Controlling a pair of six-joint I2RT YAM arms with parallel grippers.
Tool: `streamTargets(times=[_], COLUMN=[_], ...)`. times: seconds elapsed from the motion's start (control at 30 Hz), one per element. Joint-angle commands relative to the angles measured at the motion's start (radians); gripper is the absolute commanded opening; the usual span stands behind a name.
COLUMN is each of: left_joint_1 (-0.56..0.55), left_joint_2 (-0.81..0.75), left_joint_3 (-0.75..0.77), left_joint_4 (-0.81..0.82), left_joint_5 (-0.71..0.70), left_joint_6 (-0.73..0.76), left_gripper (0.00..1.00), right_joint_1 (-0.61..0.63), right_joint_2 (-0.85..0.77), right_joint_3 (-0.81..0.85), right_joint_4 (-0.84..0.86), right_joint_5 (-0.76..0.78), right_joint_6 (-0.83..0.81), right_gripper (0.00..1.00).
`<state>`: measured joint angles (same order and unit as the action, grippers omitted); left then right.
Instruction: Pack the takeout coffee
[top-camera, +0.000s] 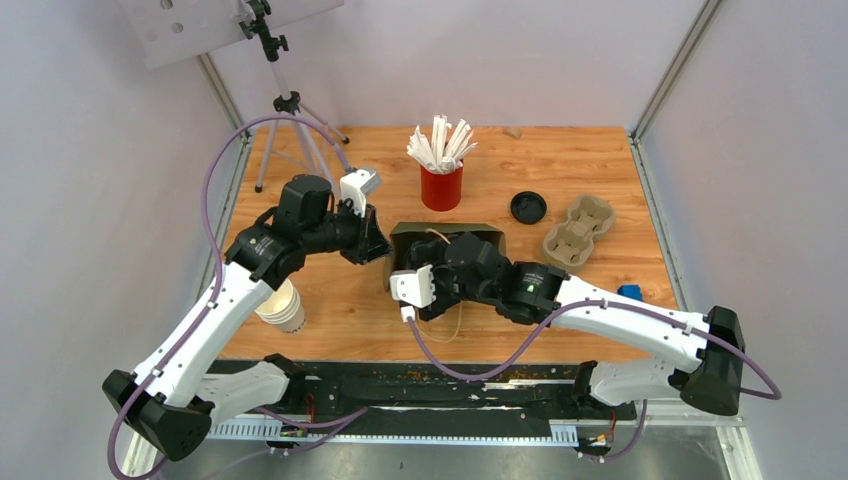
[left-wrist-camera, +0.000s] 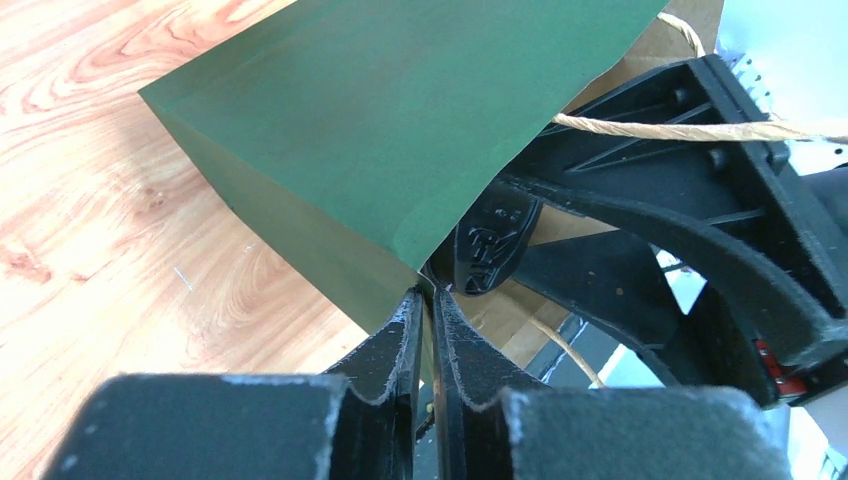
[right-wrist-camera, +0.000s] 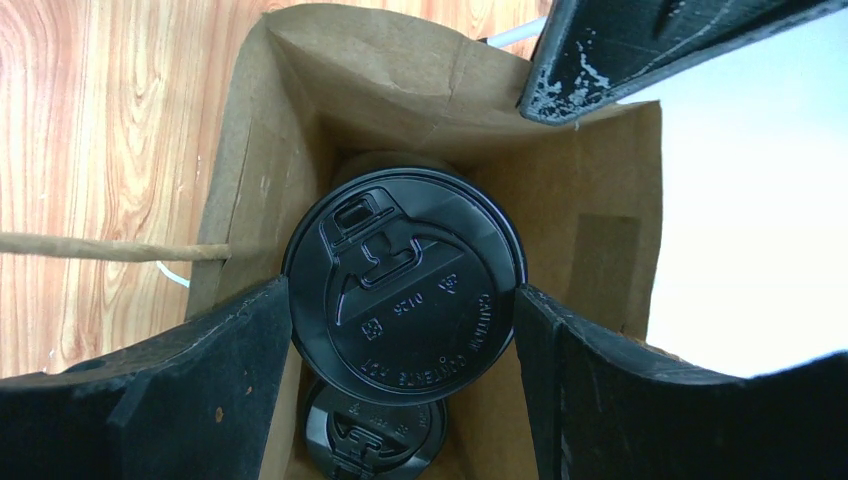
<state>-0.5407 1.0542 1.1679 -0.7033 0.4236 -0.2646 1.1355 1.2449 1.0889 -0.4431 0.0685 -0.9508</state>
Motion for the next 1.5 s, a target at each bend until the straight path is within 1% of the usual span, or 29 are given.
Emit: streamTargets(times=[0.0, 0.1, 0.23, 0.4, 0.47, 0.5, 0.63, 0.73, 0.83, 1.07, 1.27, 1.3, 1.47], left_joint_1=[0.003, 0.002, 0.002, 0.002, 0.002, 0.002, 0.002, 0.002, 0.002, 0.002, 0.002, 0.002, 0.002], left_joint_2=[-0.03, -0.028, -0.027, -0.027, -0.022, -0.019, -0.009, -0.004, 0.002, 0.004, -0.01, -0.009, -0.005], left_joint_3=[-0.006, -0.008, -0.009, -0.01, -0.008, -0.007, -0.004, -0.008, -0.001, 0.009, 0.0, 0.001, 0.003], left_joint_4=[0.035, 0.028, 0.024, 0.024, 0.027, 0.031, 0.033, 0.031, 0.022, 0.01, 0.031, 0.029, 0.004], left_joint_5=[0.014, 0.012, 0.027, 0.038, 0.043, 0.046, 0.043, 0.041, 0.044, 0.041, 0.04, 0.036, 0.019], left_joint_6=[-0.016, -0.006, -0.007, -0.01, -0.015, -0.013, -0.006, -0.001, -0.001, -0.009, -0.042, -0.047, -0.054], left_gripper=[0.15, 0.13, 0.05, 0.0, 0.0, 0.0, 0.0, 0.0, 0.0, 0.0, 0.0, 0.01, 0.1], right_joint_1=[-0.005, -0.013, -0.028, -0.053, -0.068, -0.077, -0.111, -0.125, -0.135, -0.135, -0.138, -0.138, -0.141], right_joint_2=[0.028, 0.055, 0.071, 0.071, 0.062, 0.057, 0.036, 0.048, 0.055, 0.077, 0.091, 0.092, 0.101], right_joint_3=[-0.015, -0.008, -0.033, -0.071, -0.08, -0.087, -0.124, -0.131, -0.126, -0.118, -0.118, -0.12, -0.13], right_joint_4=[0.084, 0.095, 0.144, 0.201, 0.213, 0.214, 0.24, 0.244, 0.257, 0.254, 0.245, 0.245, 0.259], right_joint_5=[-0.019, -0.021, -0.027, -0.049, -0.052, -0.09, -0.139, -0.159, -0.183, -0.204, -0.204, -0.204, -0.201], right_joint_6=[-0.042, -0.059, -0.074, -0.101, -0.106, -0.111, -0.141, -0.17, -0.162, -0.158, -0.162, -0.159, -0.16], right_gripper=[0.6, 0.6, 0.59, 0.59, 0.59, 0.59, 0.59, 0.59, 0.59, 0.59, 0.6, 0.6, 0.6])
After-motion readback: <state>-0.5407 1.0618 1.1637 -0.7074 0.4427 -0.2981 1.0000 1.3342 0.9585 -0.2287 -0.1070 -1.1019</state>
